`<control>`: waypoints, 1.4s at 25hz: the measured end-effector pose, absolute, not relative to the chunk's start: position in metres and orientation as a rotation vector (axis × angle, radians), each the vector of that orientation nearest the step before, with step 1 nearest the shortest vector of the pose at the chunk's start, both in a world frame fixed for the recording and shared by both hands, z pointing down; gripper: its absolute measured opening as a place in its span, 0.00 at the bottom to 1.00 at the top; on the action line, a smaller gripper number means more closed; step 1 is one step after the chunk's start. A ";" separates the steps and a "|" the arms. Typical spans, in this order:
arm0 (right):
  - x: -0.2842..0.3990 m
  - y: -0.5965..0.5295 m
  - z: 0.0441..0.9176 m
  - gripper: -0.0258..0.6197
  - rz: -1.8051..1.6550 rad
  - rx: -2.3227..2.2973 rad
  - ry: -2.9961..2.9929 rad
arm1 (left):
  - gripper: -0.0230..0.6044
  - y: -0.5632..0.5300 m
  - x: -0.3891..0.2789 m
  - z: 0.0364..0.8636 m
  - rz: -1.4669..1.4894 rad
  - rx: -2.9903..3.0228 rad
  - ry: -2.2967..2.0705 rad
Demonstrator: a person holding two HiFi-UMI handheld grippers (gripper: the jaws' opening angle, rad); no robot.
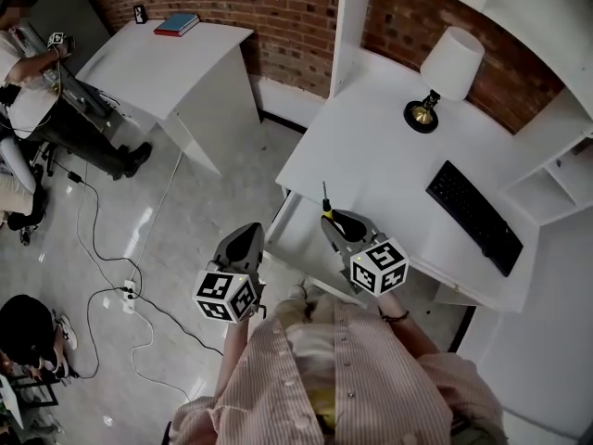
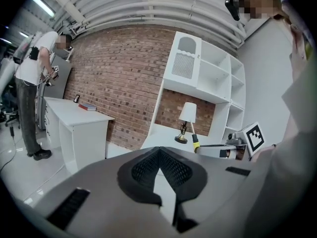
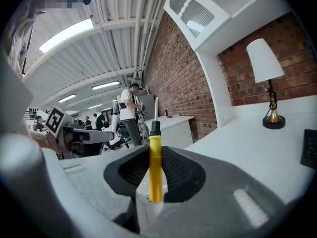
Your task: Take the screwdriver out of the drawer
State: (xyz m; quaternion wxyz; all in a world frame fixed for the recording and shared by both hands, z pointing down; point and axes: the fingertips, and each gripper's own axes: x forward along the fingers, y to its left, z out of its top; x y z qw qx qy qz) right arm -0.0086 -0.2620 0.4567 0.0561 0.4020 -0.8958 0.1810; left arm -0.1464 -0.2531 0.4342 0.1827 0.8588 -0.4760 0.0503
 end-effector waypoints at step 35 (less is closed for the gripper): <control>0.037 -0.274 0.378 0.16 0.396 1.492 -2.838 | 0.03 -0.261 -0.188 0.368 0.006 2.470 -1.595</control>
